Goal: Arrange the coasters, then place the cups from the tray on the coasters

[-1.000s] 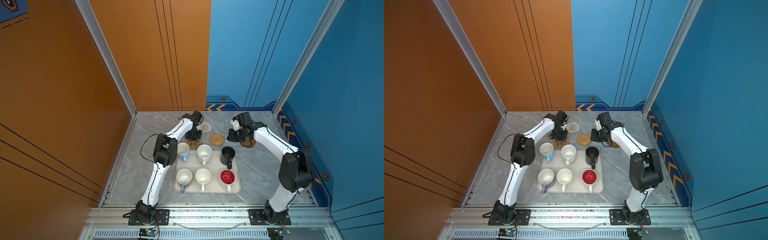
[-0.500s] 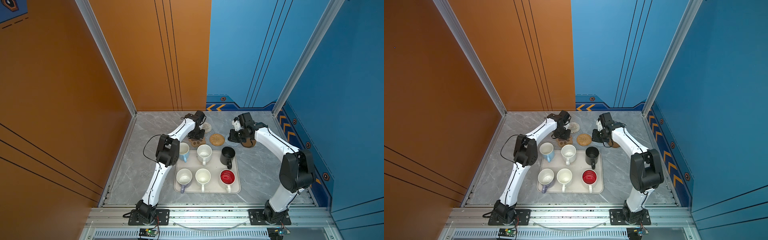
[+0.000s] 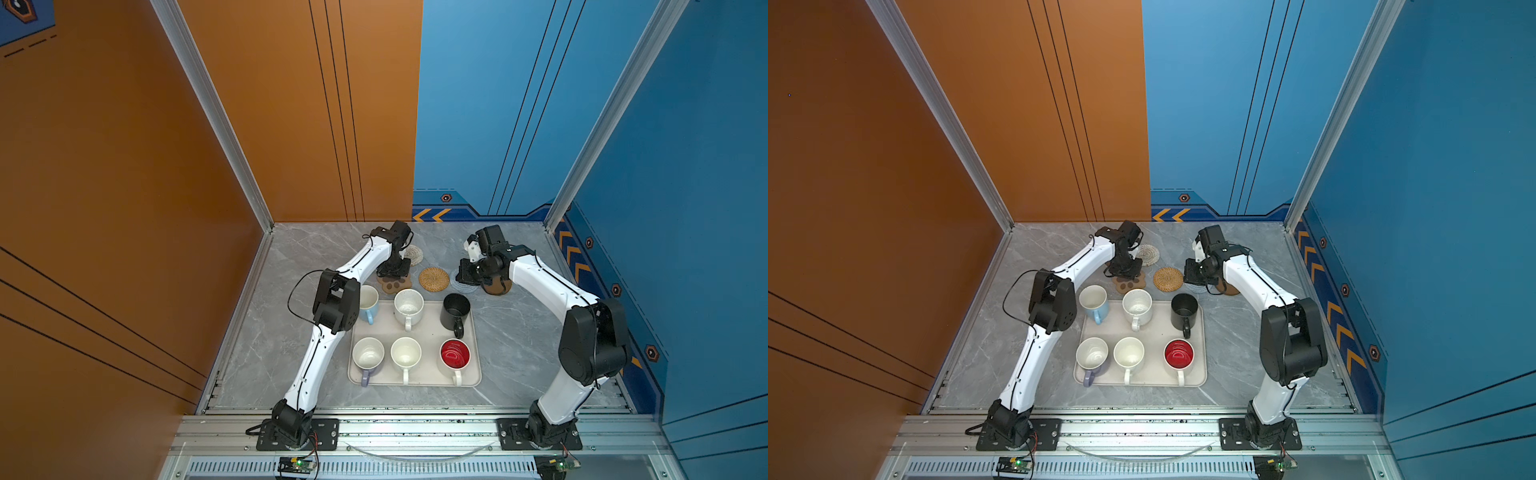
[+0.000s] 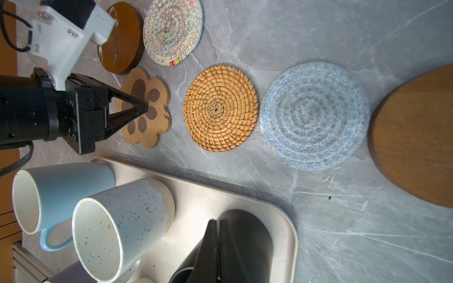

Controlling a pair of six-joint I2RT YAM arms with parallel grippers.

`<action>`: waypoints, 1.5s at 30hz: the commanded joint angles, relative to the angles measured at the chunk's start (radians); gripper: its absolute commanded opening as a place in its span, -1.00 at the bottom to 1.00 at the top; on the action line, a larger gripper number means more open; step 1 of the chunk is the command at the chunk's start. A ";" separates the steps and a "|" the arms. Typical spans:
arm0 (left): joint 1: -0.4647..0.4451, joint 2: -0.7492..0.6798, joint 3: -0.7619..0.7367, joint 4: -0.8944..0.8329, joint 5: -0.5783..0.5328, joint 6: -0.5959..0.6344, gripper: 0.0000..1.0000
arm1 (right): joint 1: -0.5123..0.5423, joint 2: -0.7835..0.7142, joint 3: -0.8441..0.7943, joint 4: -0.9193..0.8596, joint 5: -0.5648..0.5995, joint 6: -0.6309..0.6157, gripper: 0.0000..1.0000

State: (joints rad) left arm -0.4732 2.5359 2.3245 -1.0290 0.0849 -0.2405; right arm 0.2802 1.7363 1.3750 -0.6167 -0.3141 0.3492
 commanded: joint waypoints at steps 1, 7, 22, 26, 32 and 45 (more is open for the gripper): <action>-0.029 0.055 0.014 0.000 0.053 -0.019 -0.81 | -0.007 -0.028 -0.018 -0.004 -0.006 0.008 -1.00; -0.037 0.060 0.022 0.002 0.055 -0.028 -0.82 | -0.009 -0.027 -0.022 -0.002 -0.007 0.008 -1.00; -0.031 0.002 0.097 0.000 0.002 -0.022 -0.81 | -0.014 -0.026 -0.039 0.018 -0.020 0.008 -1.00; -0.015 -0.011 0.143 0.001 -0.006 -0.020 -0.81 | -0.017 -0.026 -0.049 0.025 -0.025 0.008 -1.00; -0.002 0.034 0.236 0.012 -0.020 -0.026 -0.80 | -0.031 -0.028 -0.060 0.030 -0.033 0.005 -1.00; 0.034 0.131 0.260 0.268 0.063 -0.155 -0.91 | -0.045 -0.047 -0.089 0.031 -0.034 0.010 -1.00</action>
State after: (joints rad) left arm -0.4572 2.6339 2.5683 -0.8433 0.1097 -0.3401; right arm 0.2424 1.7332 1.3010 -0.5900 -0.3382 0.3492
